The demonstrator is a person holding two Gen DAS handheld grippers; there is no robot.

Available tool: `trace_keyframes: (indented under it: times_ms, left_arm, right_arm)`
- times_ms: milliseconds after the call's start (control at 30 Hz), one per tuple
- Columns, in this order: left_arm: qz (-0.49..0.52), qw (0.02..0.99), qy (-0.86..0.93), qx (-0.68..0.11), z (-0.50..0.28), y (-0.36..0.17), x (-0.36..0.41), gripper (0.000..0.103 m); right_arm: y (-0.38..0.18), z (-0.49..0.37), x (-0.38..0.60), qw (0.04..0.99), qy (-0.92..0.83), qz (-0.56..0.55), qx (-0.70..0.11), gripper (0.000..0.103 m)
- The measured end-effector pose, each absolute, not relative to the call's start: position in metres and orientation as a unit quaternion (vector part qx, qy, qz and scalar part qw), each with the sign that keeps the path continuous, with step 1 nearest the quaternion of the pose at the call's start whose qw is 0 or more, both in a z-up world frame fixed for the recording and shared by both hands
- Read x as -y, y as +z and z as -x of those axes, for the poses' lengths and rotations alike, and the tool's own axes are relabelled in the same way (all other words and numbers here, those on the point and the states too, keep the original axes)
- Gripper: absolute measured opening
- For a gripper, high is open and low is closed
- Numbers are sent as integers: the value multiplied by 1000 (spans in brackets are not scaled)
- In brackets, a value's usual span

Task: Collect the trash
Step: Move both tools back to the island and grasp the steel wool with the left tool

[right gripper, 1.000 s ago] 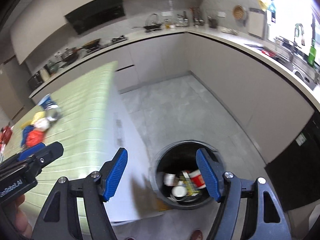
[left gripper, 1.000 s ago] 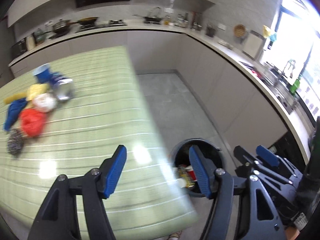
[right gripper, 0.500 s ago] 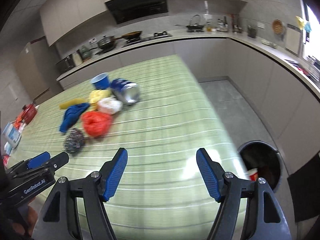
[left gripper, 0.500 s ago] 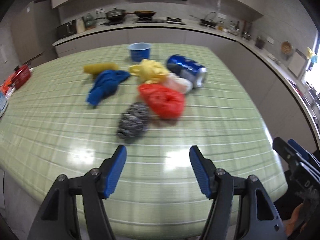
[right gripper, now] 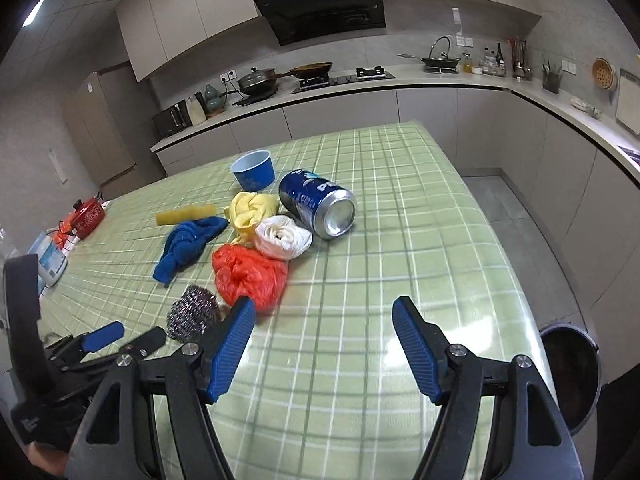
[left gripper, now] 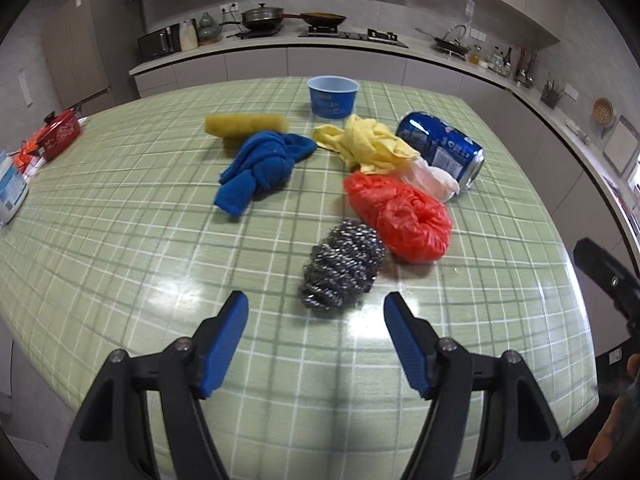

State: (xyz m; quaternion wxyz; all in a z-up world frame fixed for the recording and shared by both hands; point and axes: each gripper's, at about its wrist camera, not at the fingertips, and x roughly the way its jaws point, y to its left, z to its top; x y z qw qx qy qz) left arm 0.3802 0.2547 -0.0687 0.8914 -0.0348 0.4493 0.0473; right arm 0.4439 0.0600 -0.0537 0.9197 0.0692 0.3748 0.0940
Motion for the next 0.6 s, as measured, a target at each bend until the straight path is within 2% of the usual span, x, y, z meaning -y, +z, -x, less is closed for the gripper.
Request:
trace_keyframes:
  times_ms: [400,600]
  left_arm:
    - [1,884,38,-465,-411,-102,-249,72]
    - [15,885,30,-464,-423,-107,-274,72]
  right_arm:
    - [-67,-466,-68,914,92,-69,-390,73]
    - [-77,-478,-93,910,84,-65,-401,73]
